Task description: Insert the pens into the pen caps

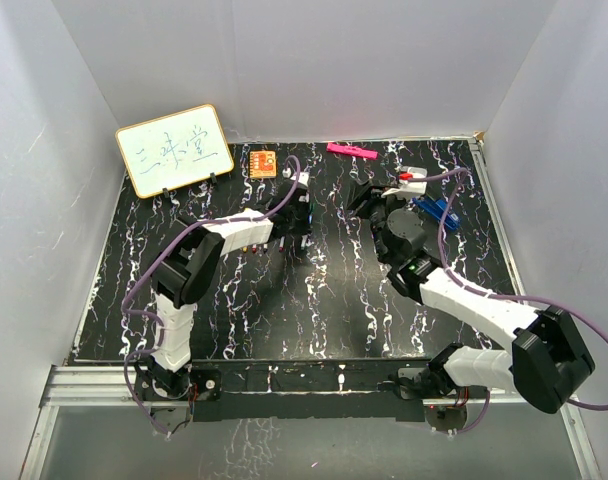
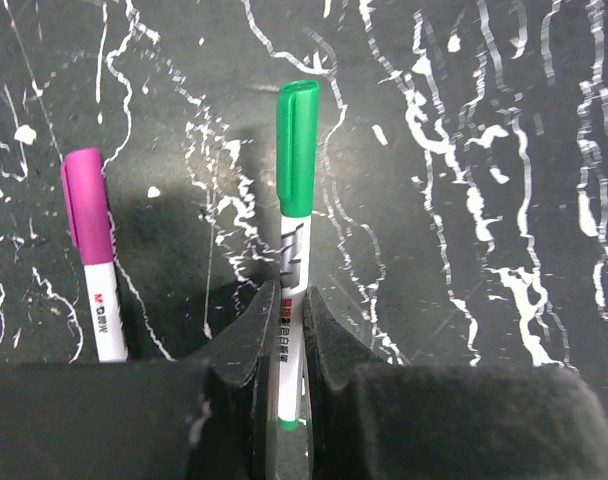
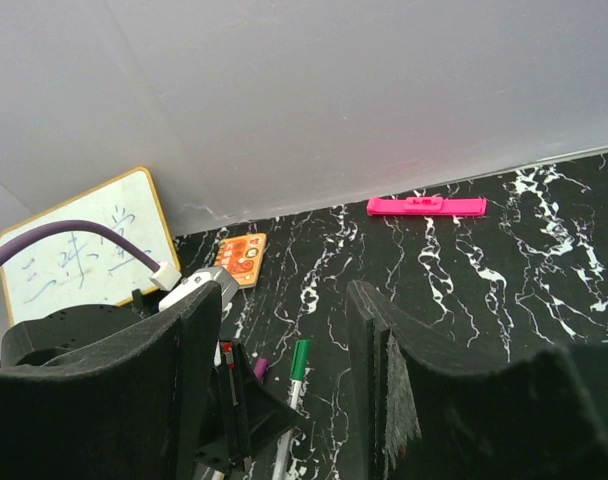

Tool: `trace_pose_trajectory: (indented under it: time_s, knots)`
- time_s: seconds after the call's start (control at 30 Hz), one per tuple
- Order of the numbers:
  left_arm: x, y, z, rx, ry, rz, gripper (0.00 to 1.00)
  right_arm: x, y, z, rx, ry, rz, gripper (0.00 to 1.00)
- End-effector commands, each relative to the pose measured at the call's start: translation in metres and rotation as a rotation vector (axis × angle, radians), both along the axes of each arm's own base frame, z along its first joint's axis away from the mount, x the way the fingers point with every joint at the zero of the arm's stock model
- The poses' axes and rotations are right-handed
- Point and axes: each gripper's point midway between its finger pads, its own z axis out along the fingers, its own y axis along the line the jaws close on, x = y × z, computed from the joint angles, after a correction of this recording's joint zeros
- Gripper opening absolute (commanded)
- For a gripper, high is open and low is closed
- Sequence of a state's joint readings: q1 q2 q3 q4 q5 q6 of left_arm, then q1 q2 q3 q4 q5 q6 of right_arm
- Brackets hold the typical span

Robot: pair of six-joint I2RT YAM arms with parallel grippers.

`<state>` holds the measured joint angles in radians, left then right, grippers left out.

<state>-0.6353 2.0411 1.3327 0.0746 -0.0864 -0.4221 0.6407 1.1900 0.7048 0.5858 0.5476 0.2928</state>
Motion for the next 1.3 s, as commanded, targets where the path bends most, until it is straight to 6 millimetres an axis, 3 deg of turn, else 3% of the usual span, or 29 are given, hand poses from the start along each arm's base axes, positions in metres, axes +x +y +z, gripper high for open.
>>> trace_pose_trajectory:
  time_s: [0.0,0.13,0.37,0.63,0.73,0.9,1.0,1.13,1.17,1.2,1.27]
  knots:
    - [0.002,0.018,0.0,0.082,0.032,0.046,0.0,0.003,0.0,0.007,0.011,-0.013,-0.014,0.5]
    - [0.001,0.026,-0.004,0.13,0.044,0.059,0.0,0.006,0.003,0.001,0.011,0.0,-0.01,0.5]
    - [-0.002,0.032,-0.008,0.153,0.06,0.079,0.21,0.008,0.007,-0.004,0.007,0.013,0.002,0.5]
    - [0.001,0.03,-0.003,0.136,0.046,0.088,0.33,0.008,0.007,-0.007,0.003,0.02,0.001,0.5]
    - [0.005,0.027,0.014,0.11,0.008,0.084,0.35,0.007,0.005,-0.006,0.005,0.017,-0.006,0.5]
    - [0.012,0.015,0.076,0.006,-0.099,0.056,0.37,0.007,0.0,-0.006,0.009,0.016,-0.031,0.51]
    - [0.011,0.016,0.11,-0.038,-0.179,0.049,0.52,0.009,-0.008,-0.008,0.001,0.023,-0.067,0.56]
    - [0.011,0.048,0.137,-0.038,-0.253,0.102,0.6,0.02,-0.035,-0.017,0.004,0.063,-0.141,0.67]
    - [0.011,0.059,0.141,-0.046,-0.255,0.125,0.73,0.022,-0.04,-0.02,0.01,0.078,-0.144,0.69]
    - [0.012,0.072,0.144,-0.06,-0.258,0.15,0.94,0.026,-0.049,-0.022,0.032,0.093,-0.15,0.7]
    - [0.012,0.099,0.148,-0.08,-0.253,0.206,0.98,0.033,-0.075,-0.026,0.081,0.109,-0.185,0.72]
